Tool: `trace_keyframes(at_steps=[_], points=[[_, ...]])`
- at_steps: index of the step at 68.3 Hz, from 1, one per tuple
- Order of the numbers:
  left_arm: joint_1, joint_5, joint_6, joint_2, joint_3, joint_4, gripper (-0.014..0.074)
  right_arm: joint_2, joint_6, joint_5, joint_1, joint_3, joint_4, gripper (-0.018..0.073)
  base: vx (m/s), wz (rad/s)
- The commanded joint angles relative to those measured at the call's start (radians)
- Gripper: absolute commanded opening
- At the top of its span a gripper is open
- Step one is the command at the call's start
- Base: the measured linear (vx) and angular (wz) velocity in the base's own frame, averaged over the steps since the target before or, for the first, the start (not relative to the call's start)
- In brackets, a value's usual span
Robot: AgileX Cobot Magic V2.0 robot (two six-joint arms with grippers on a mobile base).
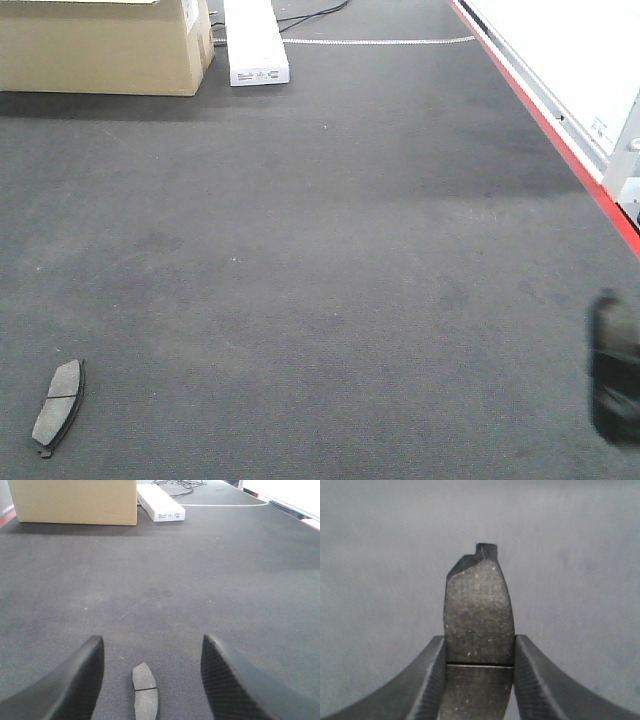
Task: Move and align brake pads A on conveyor
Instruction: 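Lower the right gripper to the belt and release its brake pad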
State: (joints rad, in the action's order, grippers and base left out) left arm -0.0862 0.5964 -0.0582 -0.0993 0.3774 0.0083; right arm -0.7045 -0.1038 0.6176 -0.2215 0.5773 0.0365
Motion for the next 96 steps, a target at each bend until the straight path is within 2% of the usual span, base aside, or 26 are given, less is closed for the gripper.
trace_keyframes(at_steps=[1,25,37,52,66,83,88,96], points=[[-0.004,-0.078,-0.002,-0.012,0.024,-0.008,0.0422,-0.142,-0.002,-0.042,0.001,0.095,0.020,0.0010,0.00,0.00],[-0.004,-0.078,-0.002,-0.012,0.024,-0.008,0.0422,-0.623,-0.002,-0.029,0.001,0.267,0.016,0.0020,0.00,0.00],[-0.004,-0.078,-0.002,-0.012,0.024,-0.008,0.0422,-0.794,0.001,-0.013,0.001,0.349,0.013,0.0028,0.00,0.00],[-0.004,-0.078,-0.002,-0.012,0.024,-0.008,0.0422,-0.957,0.002,0.006,0.001,0.428,-0.037,0.0063,0.00,0.00],[-0.004,-0.078,-0.002,-0.012,0.024,-0.008,0.0422,-1.050,0.002,0.050,0.001,0.470,-0.052,0.0186,0.00,0.00],[-0.004,-0.078,-0.002,-0.012,0.024,-0.008,0.0422,-1.041,-0.003,0.024,0.001,0.470,-0.046,0.0431,0.00,0.00],[-0.004,-0.078,-0.002,-0.012,0.024,-0.008,0.0422,-1.009,-0.003,0.024,0.001,0.467,-0.047,0.0466,0.00,0.00],[-0.004,-0.078,-0.002,-0.012,0.024,-0.008,0.0422,-0.925,-0.002,0.027,0.001,0.455,-0.047,0.0468,0.00,0.00]])
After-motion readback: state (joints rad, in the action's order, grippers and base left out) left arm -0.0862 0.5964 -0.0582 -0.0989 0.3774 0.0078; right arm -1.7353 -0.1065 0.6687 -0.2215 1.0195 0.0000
